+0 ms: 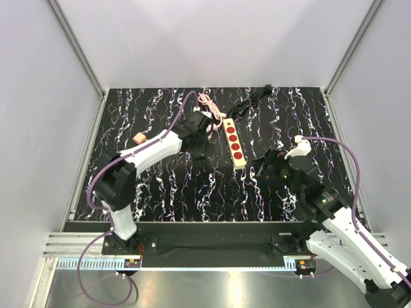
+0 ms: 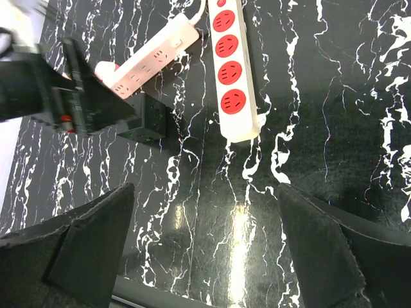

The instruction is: Insert the plug

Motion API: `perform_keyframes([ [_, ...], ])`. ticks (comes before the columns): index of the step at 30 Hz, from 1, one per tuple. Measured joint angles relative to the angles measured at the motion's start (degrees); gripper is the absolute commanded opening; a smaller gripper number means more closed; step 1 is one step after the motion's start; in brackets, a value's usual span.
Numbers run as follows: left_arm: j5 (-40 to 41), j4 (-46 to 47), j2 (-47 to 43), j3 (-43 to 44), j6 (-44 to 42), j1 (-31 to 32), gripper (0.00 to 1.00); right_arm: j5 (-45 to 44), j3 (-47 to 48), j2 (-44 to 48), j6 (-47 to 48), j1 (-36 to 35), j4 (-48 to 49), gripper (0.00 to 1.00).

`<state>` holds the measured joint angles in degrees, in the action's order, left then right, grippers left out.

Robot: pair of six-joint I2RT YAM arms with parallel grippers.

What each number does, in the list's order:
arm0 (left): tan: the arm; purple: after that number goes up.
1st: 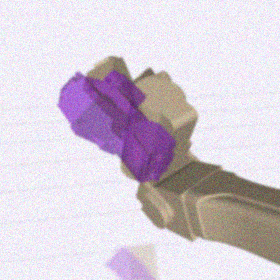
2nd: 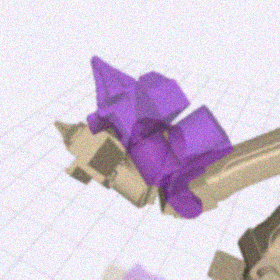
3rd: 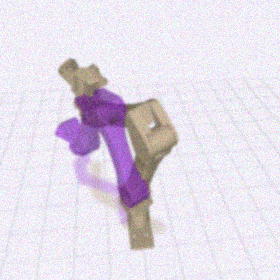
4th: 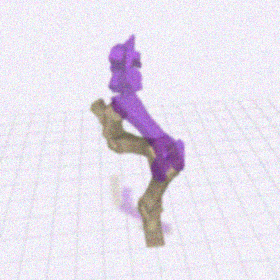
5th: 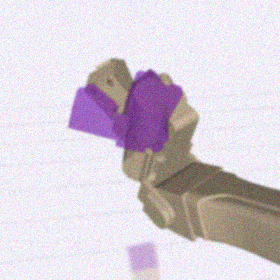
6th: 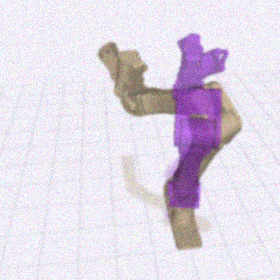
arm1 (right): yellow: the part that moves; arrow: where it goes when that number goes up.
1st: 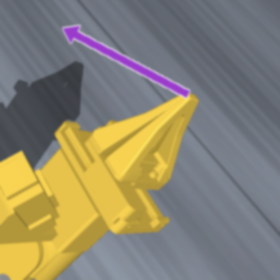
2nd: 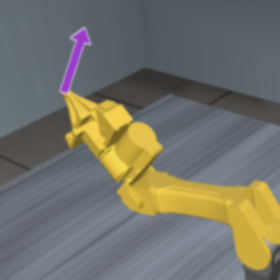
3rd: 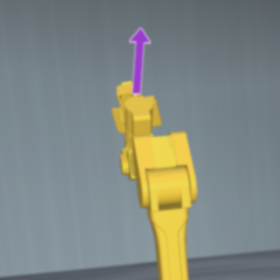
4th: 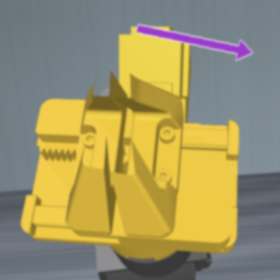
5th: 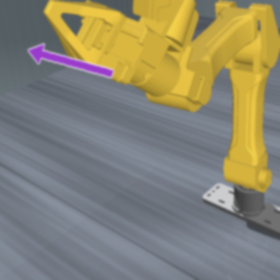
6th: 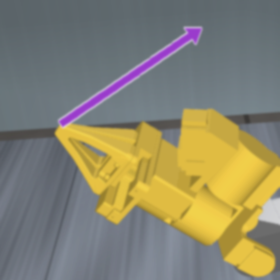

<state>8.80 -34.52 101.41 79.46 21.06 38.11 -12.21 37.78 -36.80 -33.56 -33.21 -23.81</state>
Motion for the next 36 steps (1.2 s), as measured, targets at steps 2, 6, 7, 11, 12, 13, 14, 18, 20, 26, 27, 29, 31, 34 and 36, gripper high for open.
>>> perform_keyframes([
  [2, -0.90, -0.02, 2.12, 0.20, 0.31, 0.02, 0.89, 0.20, -0.07, -0.15, -0.11, 0.00, 0.02, 1.00],
  [6, -1.62, -0.20, 6.25, 0.79, 0.42, 0.00, 0.87, 0.92, -0.11, -0.35, -0.22, 0.00, 0.02, 1.00],
  [7, -1.79, -0.20, 7.17, 0.85, 0.42, 0.00, 0.86, 0.94, -0.11, -0.33, -0.26, 0.00, 0.04, 1.00],
  [11, -2.56, -0.63, 9.09, 0.87, 0.46, 0.00, 0.73, 0.96, -0.13, -0.28, -0.42, 0.00, 0.04, 1.00],
  [12, -2.58, -0.70, 9.22, 0.87, 0.46, 0.00, 0.70, 0.96, -0.13, -0.22, -0.44, 0.00, 0.04, 1.00],
  [13, -2.64, -0.76, 9.22, 0.87, 0.42, 0.00, 0.64, 0.96, -0.15, -0.22, -0.46, 0.00, 0.04, 1.00],
  [14, -2.67, -0.81, 9.22, 0.87, 0.46, 0.00, 0.58, 0.96, -0.20, -0.20, -0.57, 0.00, 0.09, 1.00],
  [18, -2.89, -0.63, 9.01, 0.63, 0.22, -0.09, 0.12, 1.40, -0.50, -0.46, -0.85, 0.00, 0.22, 1.00],
  [20, -4.00, -0.22, 7.89, -0.33, 0.31, -0.11, 0.04, 2.29, -0.57, -0.85, -0.85, 0.00, 0.39, 1.00],
  [26, -17.33, 7.37, -7.65, -10.95, 2.38, -1.36, 0.00, 6.95, -3.13, -0.55, -0.83, 0.00, 4.33, 1.00],
  [27, -20.90, 10.69, -11.69, -13.20, 3.45, -1.79, 0.00, 8.04, -3.87, -0.22, -0.87, 0.00, 5.35, 1.00],
  [29, -28.37, 18.56, -18.62, -17.18, 6.16, -3.17, 0.00, 10.40, -5.03, 0.39, -1.31, 0.00, 7.04, 1.00],
  [31, -34.82, 28.17, -23.50, -21.09, 9.70, -4.52, 0.00, 13.92, -6.32, 1.27, -2.45, 0.00, 10.32, 1.00],
  [34, -43.56, 44.19, -27.78, -27.52, 16.90, -5.88, 0.00, 19.69, -9.29, 2.97, -5.35, 0.00, 18.32, 0.97],
  [36, -48.22, 53.09, -28.22, -30.97, 21.53, -5.90, 0.00, 23.47, -12.13, 4.15, -7.87, 0.00, 25.20, 0.95],
])
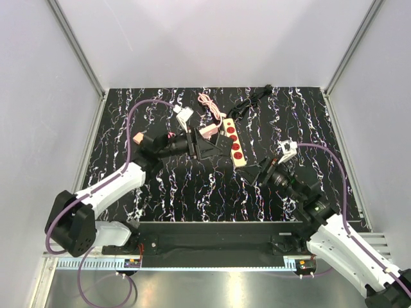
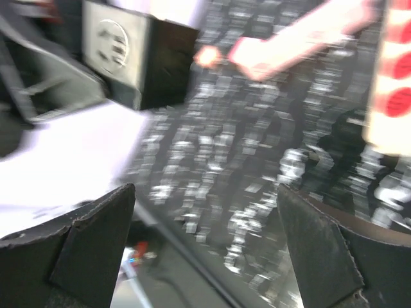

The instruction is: Insert the plug

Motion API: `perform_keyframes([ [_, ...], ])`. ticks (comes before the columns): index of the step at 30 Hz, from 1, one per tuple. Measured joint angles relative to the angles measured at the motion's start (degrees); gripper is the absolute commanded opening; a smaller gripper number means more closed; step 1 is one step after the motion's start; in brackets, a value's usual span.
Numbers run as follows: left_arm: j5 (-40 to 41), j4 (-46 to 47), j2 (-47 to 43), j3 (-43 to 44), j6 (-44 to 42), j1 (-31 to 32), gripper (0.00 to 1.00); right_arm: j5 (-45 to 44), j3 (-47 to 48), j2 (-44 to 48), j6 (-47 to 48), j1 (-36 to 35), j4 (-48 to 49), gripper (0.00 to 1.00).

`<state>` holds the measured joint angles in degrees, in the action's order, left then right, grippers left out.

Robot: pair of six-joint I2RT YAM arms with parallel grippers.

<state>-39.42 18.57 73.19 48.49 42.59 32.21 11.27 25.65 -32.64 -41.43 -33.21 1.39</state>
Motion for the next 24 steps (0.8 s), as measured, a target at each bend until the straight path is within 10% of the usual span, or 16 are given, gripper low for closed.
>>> perform_keyframes([
  [13, -15.98, 30.86, -1.60, -7.52, 15.78, 0.09, 0.00, 8.33, -4.81, 1.75, -7.37, 0.00, 20.37, 0.95],
  [24, -20.22, 37.86, -1.33, -8.41, 19.19, 0.09, 0.00, 9.84, -4.90, -0.31, -7.87, 0.00, 24.06, 0.95],
])
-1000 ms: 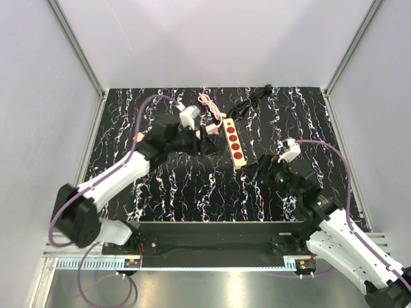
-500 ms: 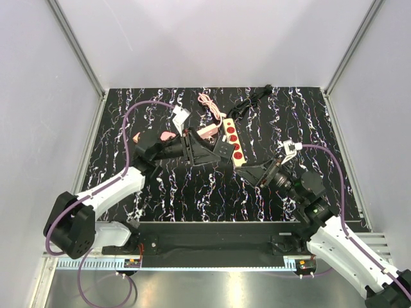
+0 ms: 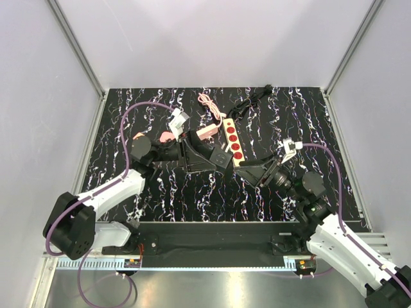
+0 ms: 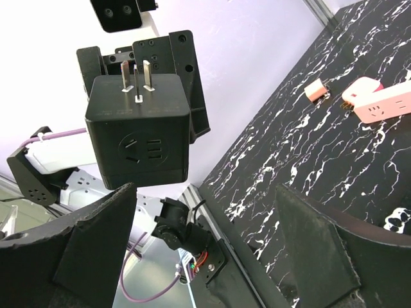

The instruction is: Insert the plug

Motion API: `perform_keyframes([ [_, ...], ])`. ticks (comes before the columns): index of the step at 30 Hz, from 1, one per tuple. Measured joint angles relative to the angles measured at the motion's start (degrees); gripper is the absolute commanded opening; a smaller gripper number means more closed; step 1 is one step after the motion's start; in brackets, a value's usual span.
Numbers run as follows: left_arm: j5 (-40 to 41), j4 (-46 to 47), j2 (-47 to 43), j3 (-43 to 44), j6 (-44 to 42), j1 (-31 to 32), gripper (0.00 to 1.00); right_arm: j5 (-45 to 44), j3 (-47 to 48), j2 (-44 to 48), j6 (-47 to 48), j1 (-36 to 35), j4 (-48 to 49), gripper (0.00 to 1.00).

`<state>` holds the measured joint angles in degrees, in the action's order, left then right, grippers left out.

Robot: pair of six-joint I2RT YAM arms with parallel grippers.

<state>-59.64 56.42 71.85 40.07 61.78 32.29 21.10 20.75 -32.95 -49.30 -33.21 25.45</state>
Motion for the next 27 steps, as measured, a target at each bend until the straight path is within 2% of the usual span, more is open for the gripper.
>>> perform_keyframes([
  [5, -0.94, -2.45, 0.00, 0.02, -1.36, 0.00, 0.00, -1.38, 0.44, 1.81, 3.15, 0.00, -4.90, 0.95],
  [11, -3.06, -7.91, -0.55, 0.09, -2.86, 0.00, 0.00, -8.31, 5.11, 3.78, 13.03, 0.02, -16.11, 0.96],
  [16, -6.62, -8.33, -3.82, -0.13, -2.19, 0.00, 0.00, -11.17, 15.63, -5.84, 22.14, 0.04, -22.21, 0.96],
  [19, -8.55, -9.25, -6.99, -0.72, -2.78, 0.00, 0.00, -10.91, 18.47, -10.43, 25.57, 0.07, -23.43, 0.97],
  [22, -9.16, -14.53, -10.27, -0.85, -6.36, 0.00, 0.00, -10.95, 18.34, -10.19, 26.95, 0.07, -25.27, 0.98],
  [27, -7.13, -30.84, -15.21, 0.74, -17.84, 0.11, 0.00, -7.41, 16.24, -6.78, 25.09, 0.13, -21.40, 0.99],
])
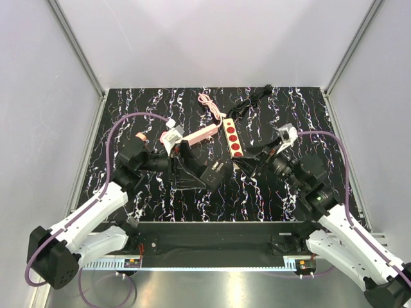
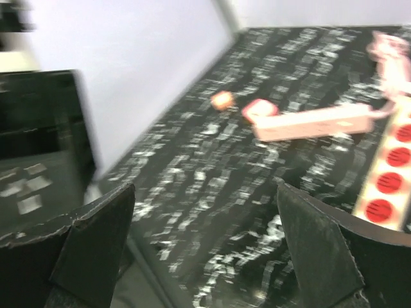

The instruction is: Insert the plug

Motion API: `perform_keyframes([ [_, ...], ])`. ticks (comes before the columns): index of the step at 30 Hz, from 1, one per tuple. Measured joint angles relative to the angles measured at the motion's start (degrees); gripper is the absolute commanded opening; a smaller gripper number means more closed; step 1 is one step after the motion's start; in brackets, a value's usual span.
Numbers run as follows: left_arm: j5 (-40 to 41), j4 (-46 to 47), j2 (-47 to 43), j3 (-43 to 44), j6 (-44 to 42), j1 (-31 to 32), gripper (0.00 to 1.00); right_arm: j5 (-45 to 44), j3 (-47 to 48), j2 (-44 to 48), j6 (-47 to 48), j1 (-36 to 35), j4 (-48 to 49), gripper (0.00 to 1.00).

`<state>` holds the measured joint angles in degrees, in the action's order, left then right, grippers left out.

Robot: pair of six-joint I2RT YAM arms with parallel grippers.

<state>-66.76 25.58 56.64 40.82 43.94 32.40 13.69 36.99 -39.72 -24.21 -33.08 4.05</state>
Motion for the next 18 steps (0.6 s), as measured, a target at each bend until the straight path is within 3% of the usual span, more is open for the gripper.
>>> perform_keyframes([
  [8, 5.42, -3.08, -1.62, 0.44, -3.69, 0.28, 0.00, 13.05, -7.74, -3.96, -15.56, 0.04, 25.73, 1.00],
  [18, 9.92, -4.48, -1.79, 0.61, -6.82, 2.03, 0.00, 18.34, -8.57, -6.32, -23.78, 0.02, 38.86, 1.00],
])
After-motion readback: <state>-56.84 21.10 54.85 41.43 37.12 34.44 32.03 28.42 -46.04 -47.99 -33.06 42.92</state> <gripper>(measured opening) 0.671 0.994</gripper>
